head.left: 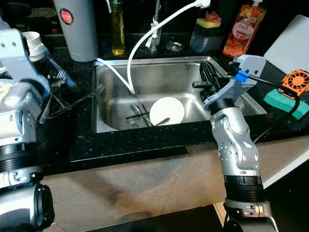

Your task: Kitchen organization

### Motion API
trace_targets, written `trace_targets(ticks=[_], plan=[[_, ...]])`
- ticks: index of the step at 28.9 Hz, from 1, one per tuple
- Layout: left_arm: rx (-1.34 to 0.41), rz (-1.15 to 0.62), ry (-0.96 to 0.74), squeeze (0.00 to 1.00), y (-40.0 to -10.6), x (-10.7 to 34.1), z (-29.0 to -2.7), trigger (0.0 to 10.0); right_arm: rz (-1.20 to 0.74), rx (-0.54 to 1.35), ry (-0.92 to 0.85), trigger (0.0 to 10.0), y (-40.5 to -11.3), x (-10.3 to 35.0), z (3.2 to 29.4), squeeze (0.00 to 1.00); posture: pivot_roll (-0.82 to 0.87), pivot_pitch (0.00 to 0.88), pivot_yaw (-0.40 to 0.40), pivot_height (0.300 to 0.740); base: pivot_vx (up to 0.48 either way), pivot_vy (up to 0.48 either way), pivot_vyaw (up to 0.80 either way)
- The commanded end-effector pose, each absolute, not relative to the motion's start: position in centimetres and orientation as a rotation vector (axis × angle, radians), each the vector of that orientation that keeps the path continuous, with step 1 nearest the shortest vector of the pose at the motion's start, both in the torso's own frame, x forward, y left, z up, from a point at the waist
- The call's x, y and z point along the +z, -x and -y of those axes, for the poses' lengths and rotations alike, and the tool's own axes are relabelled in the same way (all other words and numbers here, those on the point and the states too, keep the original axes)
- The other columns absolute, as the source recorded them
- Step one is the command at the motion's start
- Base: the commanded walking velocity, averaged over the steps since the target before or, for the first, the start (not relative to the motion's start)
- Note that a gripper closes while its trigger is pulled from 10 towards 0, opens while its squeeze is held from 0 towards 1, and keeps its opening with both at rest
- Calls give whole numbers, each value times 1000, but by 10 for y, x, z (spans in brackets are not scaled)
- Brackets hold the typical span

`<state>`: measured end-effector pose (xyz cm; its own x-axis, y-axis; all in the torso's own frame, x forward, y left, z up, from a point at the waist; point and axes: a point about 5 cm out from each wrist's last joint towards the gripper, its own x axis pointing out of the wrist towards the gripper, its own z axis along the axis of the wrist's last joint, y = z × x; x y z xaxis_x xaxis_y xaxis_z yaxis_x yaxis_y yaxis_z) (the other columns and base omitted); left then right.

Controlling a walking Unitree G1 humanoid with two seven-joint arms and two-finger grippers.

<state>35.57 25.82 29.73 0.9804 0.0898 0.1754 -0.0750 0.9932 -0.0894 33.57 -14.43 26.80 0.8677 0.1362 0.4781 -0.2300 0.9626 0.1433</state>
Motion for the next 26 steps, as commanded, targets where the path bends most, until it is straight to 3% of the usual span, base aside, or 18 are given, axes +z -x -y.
trace_targets(ticks=[1, 4, 14, 17, 23, 26], plan=[[8, 186, 83, 0, -357, 299, -243, 10000, 486, 186, -199, 10000, -336, 268, 147, 0, 130, 50, -24, 740, 0, 0, 0], [-51, 174, 71, 0, -360, 299, -230, 10000, 485, 184, -198, 10000, -336, 268, 148, 0, 131, 50, -25, 740, 0, 0, 0], [-266, -21, 96, 0, -390, 260, -137, 10000, 492, 174, -190, 10000, -336, 271, 149, 0, 100, 49, -21, 740, 0, 0, 0], [-286, -66, 87, 0, -393, 251, -124, 10000, 494, 169, -187, 10000, -335, 272, 150, 0, 90, 52, -17, 740, 0, 0, 0], [-263, -44, 42, 0, -393, 254, -127, 10000, 490, 151, -184, 10000, -332, 270, 155, 0, 92, 61, -15, 740, 0, 0, 0], [-122, -11, -6, 0, -393, 261, -154, 10000, 484, 154, -186, 10000, -332, 268, 153, 0, 104, 66, -16, 740, 0, 0, 0]])
